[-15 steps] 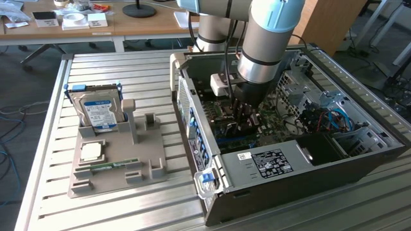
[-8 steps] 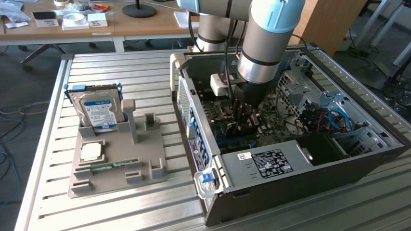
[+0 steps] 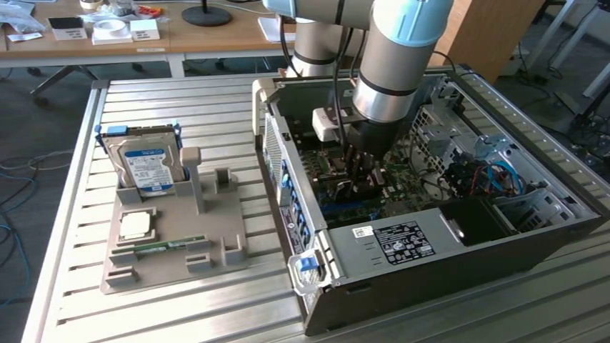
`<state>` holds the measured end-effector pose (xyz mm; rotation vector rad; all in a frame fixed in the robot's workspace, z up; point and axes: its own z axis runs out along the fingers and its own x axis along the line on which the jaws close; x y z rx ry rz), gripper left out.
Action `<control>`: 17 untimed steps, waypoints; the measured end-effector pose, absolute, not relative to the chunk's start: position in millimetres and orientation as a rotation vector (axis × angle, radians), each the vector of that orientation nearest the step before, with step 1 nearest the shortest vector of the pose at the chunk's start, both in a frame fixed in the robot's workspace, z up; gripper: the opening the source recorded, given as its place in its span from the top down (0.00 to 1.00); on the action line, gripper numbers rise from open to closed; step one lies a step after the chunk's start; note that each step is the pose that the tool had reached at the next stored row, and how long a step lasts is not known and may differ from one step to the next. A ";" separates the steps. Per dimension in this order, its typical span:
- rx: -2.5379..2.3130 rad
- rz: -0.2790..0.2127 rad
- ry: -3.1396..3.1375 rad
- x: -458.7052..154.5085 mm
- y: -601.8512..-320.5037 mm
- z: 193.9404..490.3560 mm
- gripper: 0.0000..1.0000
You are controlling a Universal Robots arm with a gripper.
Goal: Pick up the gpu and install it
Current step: 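Insert the gpu into the slot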
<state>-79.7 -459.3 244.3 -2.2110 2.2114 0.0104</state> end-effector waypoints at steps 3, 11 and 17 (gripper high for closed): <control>-2.211 0.009 2.211 -79.8 -459.5 242.7 0.73; -2.209 0.007 2.209 -80.1 -459.5 240.9 0.73; -2.208 0.006 2.208 -80.9 -459.4 240.1 0.73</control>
